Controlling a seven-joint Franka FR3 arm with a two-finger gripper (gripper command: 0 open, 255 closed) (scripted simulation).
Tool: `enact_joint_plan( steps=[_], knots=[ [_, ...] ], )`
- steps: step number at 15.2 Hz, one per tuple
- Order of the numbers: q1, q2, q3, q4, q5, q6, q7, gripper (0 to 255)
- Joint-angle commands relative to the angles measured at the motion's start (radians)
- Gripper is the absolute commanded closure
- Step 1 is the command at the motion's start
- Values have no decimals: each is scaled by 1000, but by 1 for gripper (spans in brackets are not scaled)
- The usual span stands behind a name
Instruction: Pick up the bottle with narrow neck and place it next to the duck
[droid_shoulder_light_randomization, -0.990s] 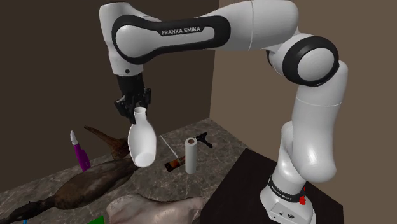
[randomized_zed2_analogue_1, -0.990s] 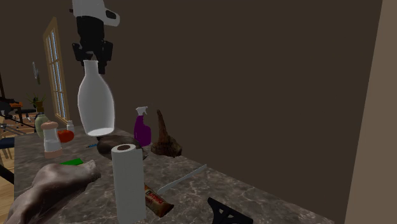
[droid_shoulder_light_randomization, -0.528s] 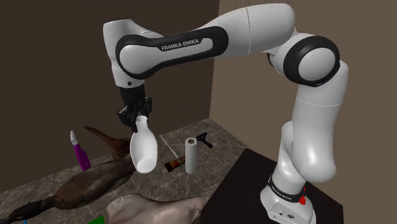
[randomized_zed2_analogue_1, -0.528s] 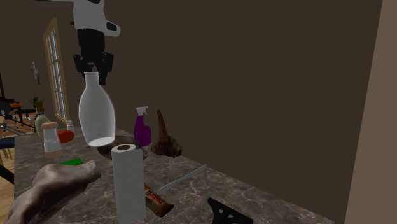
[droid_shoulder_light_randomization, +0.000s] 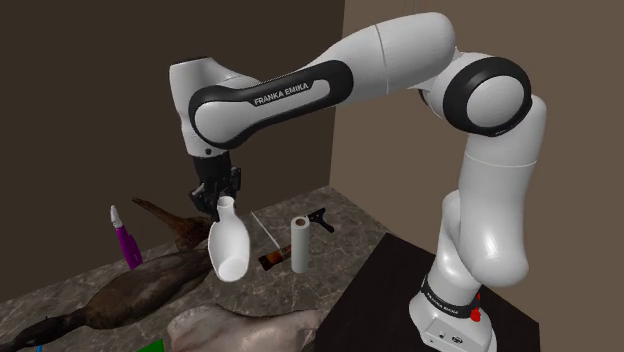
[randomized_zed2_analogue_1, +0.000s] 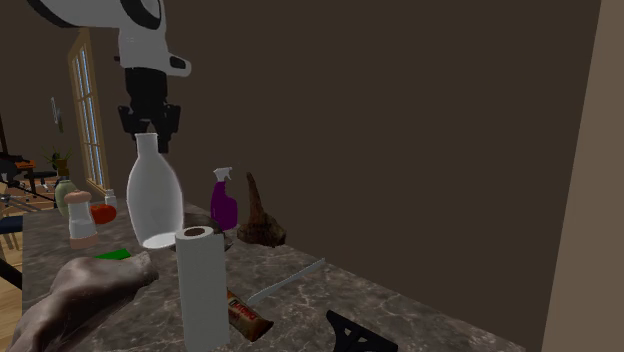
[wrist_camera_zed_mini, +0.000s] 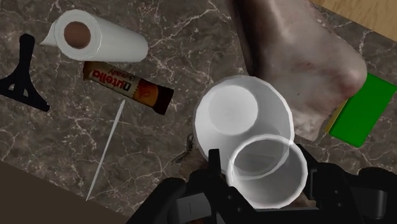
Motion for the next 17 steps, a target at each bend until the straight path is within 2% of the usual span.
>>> enact_joint_plan(
  steps=[1, 17],
  knots=[
    [1, 4, 1, -23, 0, 28, 2, 255],
    [2, 70, -1, -155, -6, 226, 5, 255]
  ],
)
